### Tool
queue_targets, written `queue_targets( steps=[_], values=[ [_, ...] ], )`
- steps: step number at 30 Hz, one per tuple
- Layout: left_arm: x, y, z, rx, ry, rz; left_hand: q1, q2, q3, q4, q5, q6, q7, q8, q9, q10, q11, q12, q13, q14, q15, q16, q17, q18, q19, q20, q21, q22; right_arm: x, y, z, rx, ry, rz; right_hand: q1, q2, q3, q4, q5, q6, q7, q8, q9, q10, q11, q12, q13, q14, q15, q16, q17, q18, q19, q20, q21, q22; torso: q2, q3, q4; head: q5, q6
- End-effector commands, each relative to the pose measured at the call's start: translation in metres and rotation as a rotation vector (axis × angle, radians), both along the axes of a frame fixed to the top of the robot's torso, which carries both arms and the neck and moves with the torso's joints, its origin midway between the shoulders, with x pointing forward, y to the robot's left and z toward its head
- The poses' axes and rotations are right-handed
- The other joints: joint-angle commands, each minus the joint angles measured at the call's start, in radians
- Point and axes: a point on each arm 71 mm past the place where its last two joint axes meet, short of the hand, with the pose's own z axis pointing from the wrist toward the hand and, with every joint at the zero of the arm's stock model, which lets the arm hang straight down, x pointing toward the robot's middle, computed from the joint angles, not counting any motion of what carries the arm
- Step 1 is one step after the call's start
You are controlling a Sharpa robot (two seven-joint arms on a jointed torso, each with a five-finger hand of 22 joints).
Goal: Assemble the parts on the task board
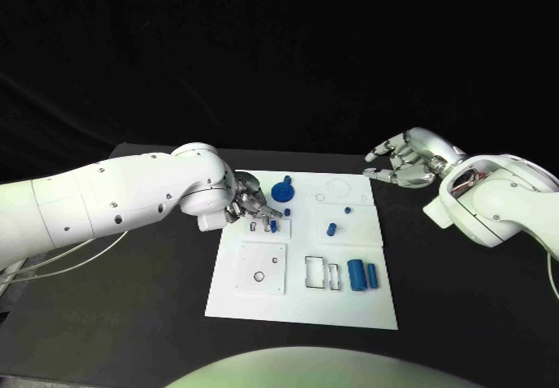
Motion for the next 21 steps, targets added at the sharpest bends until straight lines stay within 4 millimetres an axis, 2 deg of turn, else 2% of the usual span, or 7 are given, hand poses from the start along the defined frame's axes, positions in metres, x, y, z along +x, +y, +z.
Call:
queue_targets(
  steps=[1,9,14,18,19,21],
  values=[
    [-0.0007,-0.0018,-0.0001,0.023,0.007,-0.010,-0.018,0.001,-0.033,0.001,-0.013,-0.015,0.002,0.010,0.012,0.009,0.002,0.012,0.013,0.106,-0.006,0.004,0.263,-0.017,0.004,0.000,0.006,0.004,0.0001,0.0009,-0.0012,-0.015,0.013,0.005,-0.002,-0.009,0.005,0.001,0.007,0.003,-0.001,0.005,0.002,0.005,-0.004,0.003,0.000,0.098,-0.005,-0.007,0.240,0.012,0.004,-0.005,-0.001,0.054,0.001,0.0008,0.0005,-0.001,-0.002],
    [0.0000,-0.0034,-0.0006,0.047,0.003,-0.018,-0.028,0.002,-0.033,0.001,-0.020,-0.023,0.003,0.014,0.019,0.010,0.003,0.018,0.019,0.106,-0.005,0.004,0.263,-0.017,0.004,0.001,0.007,0.006,0.0010,0.0008,-0.0018,-0.020,0.017,0.003,-0.003,-0.010,0.007,0.001,0.009,0.004,-0.001,0.006,0.002,0.004,-0.004,0.002,-0.002,0.097,-0.006,-0.007,0.239,0.012,0.003,-0.005,-0.004,0.053,0.001,0.0008,-0.0004,-0.001,-0.006],
    [0.0012,-0.0042,-0.0018,0.062,0.005,-0.025,-0.018,-0.002,-0.031,-0.001,0.014,-0.051,0.008,0.005,0.025,-0.001,0.007,0.015,0.013,0.106,-0.001,0.004,0.263,-0.017,0.002,0.004,0.005,0.006,0.0017,0.0005,-0.0021,-0.022,0.018,0.000,-0.003,-0.010,0.007,0.001,0.009,0.004,-0.001,0.006,0.002,0.004,-0.004,0.002,-0.002,0.097,-0.006,-0.007,0.239,0.012,0.003,-0.005,-0.004,0.053,0.001,-0.0001,-0.0002,-0.002,-0.010],
    [0.0016,-0.0052,-0.0031,0.069,0.009,-0.029,-0.015,-0.015,-0.031,0.000,0.126,-0.057,0.011,0.001,0.029,-0.009,0.009,0.014,0.012,0.106,0.001,0.004,0.263,-0.016,-0.001,0.006,0.002,0.007,0.0019,0.0002,-0.0022,-0.024,0.019,-0.002,-0.005,-0.012,0.009,0.001,0.015,0.004,-0.001,0.007,0.003,0.003,-0.004,0.001,-0.003,0.097,-0.006,-0.008,0.238,0.012,0.002,-0.006,-0.006,0.052,0.001,-0.0002,0.0004,-0.003,-0.012],
    [0.0017,-0.0054,-0.0034,0.069,0.010,-0.030,-0.016,-0.018,-0.032,0.000,0.138,-0.057,0.010,0.000,0.030,-0.010,0.010,0.014,0.012,0.106,0.001,0.004,0.263,-0.016,-0.001,0.007,0.003,0.008,0.0019,0.0001,-0.0022,-0.024,0.019,-0.002,-0.005,-0.012,0.009,0.001,0.015,0.004,-0.001,0.007,0.003,0.003,-0.004,0.001,-0.003,0.097,-0.006,-0.008,0.238,0.012,0.002,-0.006,-0.006,0.052,0.000,-0.0001,0.0007,-0.004,-0.012],
    [0.0018,-0.0058,-0.0038,0.070,0.012,-0.031,-0.028,-0.031,-0.032,0.001,0.198,-0.055,0.010,-0.001,0.032,-0.013,0.009,0.013,0.011,0.106,0.001,0.004,0.263,-0.016,-0.002,0.007,0.001,0.008,0.0020,0.0001,-0.0023,-0.025,0.019,-0.003,-0.007,-0.016,0.017,-0.001,0.033,0.002,-0.002,0.010,0.004,0.002,-0.005,0.000,-0.005,0.097,-0.007,-0.008,0.238,0.012,0.002,-0.006,-0.007,0.052,0.000,-0.0002,0.0004,-0.005,-0.011]
  ],
)
